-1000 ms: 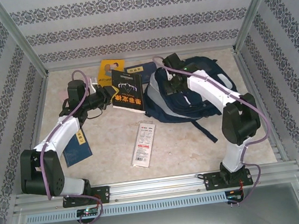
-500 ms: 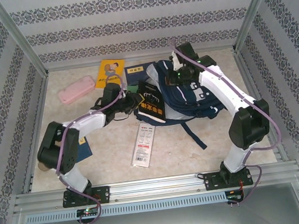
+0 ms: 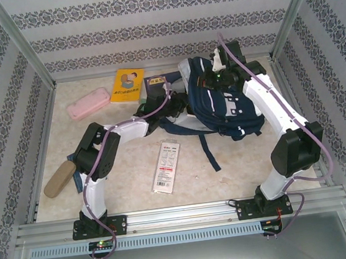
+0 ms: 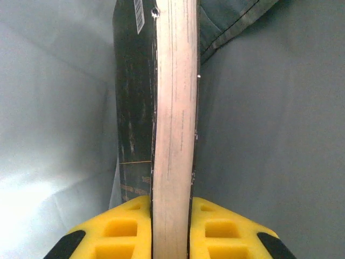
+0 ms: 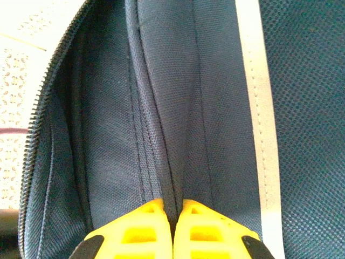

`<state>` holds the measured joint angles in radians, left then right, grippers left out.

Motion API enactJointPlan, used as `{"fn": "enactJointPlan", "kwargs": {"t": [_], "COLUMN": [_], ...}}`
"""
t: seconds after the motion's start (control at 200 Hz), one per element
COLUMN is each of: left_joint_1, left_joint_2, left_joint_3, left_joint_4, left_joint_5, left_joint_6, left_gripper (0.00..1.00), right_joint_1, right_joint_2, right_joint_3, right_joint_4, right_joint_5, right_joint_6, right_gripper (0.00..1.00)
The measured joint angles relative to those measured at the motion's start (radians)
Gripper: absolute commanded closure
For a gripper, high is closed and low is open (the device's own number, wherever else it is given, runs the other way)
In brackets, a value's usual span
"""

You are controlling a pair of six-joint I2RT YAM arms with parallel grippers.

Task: Pack the student bag
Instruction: Place the book in the student bag.

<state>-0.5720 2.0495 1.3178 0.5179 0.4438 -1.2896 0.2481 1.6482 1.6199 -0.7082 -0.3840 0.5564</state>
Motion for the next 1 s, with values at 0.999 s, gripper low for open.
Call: {"fn": "enactJointPlan", "kwargs": {"t": [0.999], "left_joint_1": [-0.058], "left_joint_2": [0.115], "left_joint_3": [0.146], "left_joint_4": [-0.117], "left_joint_5": [-0.049], "left_joint_6": [0.133], "left_gripper": [1.0], "right_joint_1": [-0.037], "right_joint_2": [-0.028], "right_joint_3": [-0.017], "right_joint_4": [0.003], "right_joint_5": [-0.102], "right_joint_6": [0.037], "right_gripper": [1.0]}}
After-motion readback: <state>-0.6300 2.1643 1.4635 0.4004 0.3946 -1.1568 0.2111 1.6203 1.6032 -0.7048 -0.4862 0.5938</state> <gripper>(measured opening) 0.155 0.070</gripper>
